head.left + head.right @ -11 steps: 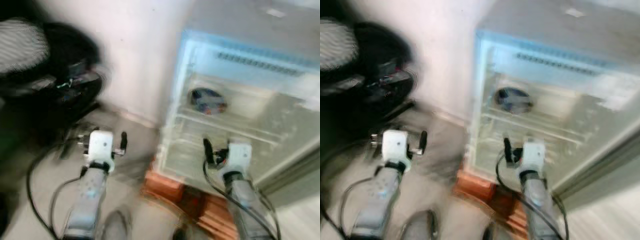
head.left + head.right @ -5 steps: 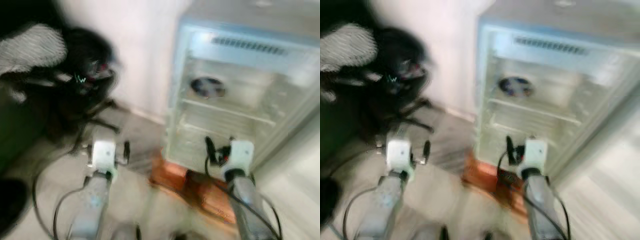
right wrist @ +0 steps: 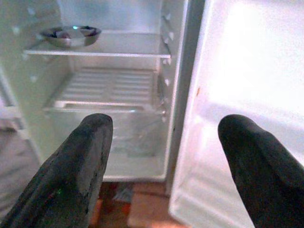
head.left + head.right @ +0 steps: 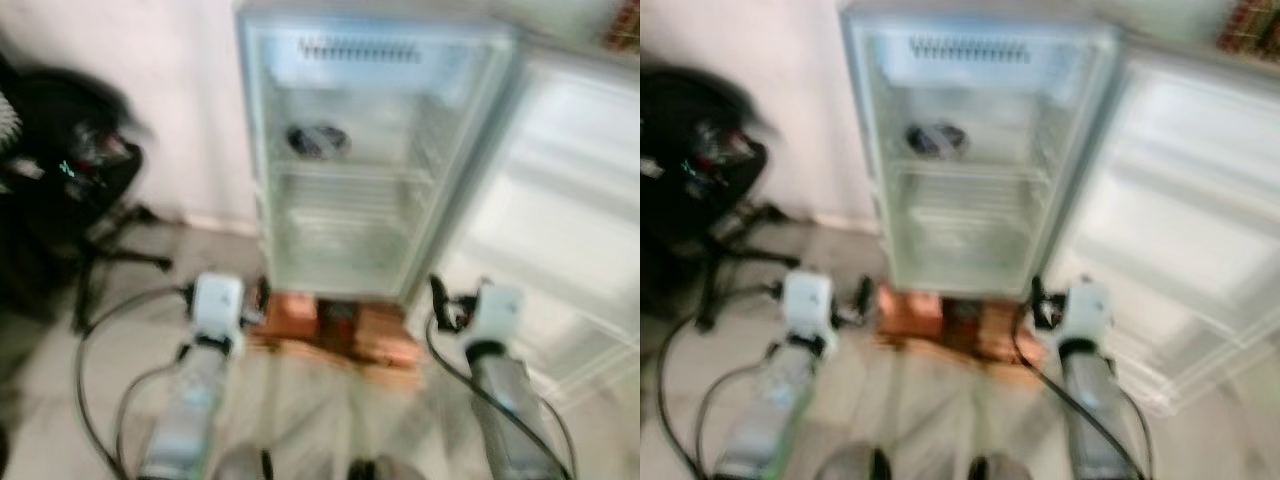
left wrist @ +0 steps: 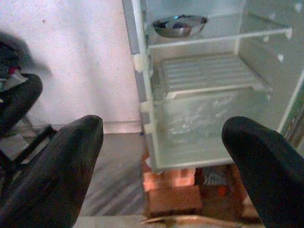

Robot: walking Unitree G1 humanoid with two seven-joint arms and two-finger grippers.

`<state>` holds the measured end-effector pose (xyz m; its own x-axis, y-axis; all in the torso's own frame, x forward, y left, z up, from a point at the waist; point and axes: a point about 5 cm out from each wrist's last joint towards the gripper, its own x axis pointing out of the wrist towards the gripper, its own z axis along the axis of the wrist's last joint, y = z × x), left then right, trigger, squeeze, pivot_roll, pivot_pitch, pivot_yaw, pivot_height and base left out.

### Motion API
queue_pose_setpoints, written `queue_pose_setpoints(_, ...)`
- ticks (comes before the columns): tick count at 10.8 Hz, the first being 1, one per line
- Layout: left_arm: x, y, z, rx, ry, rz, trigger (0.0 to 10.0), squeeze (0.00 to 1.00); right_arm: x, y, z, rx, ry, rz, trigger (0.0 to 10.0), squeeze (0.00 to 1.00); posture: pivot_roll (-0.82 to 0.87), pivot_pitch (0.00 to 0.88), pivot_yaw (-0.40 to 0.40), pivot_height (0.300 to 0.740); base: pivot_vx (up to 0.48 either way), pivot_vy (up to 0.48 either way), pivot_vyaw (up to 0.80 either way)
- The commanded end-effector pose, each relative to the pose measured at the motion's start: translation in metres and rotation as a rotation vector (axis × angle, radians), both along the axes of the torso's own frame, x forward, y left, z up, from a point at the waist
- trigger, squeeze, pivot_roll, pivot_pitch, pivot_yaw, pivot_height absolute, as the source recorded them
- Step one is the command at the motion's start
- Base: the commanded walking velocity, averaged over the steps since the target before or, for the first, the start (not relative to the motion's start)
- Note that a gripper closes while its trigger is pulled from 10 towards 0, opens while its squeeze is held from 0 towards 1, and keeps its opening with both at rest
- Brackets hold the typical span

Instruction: Restocking fridge

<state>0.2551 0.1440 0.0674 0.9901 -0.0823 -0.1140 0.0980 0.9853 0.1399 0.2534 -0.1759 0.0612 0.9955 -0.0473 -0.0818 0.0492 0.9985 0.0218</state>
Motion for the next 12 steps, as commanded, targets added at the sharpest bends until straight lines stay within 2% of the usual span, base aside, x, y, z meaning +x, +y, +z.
queue_pose_setpoints(1, 0.0, -0.001, -0.002, -0.002, 0.007, -0.011, 10.0, 0.0, 0.002, 0.0, 0.003, -0.02, -0.009, 0.005, 10.0, 0.0, 0.13, 0.05, -0.014, 0.74, 0.0, 0.0, 0.0)
queue_pose_setpoints(2, 0.001, -0.004, -0.003, 0.003, 0.008, -0.029, 10.0, 0.0, 0.001, 0.002, 0.001, -0.023, -0.007, 0.014, 10.0, 0.0, 0.12, 0.05, -0.017, 0.74, 0.0, 0.0, -0.8)
queue_pose_setpoints(4, 0.006, -0.004, 0.002, -0.005, -0.016, -0.021, 10.0, 0.0, 0.004, 0.003, 0.005, -0.026, -0.022, 0.03, 10.0, 0.0, 0.13, 0.056, -0.025, 0.74, 0.0, 0.0, 0.0)
queue_pose_setpoints(7, 0.003, -0.007, 0.0, -0.001, -0.007, -0.032, 10.0, 0.0, 0.011, 0.002, 0.008, -0.04, -0.037, 0.038, 10.0, 0.0, 0.13, 0.057, -0.024, 0.74, 0.0, 0.0, 0.0)
queue_pose_setpoints(12, 0.005, -0.005, -0.001, 0.011, -0.002, -0.039, 10.0, 0.0, 0.011, 0.004, 0.009, -0.056, -0.044, 0.051, 10.0, 0.0, 0.12, 0.067, -0.021, 0.74, 0.0, -0.272, 0.0)
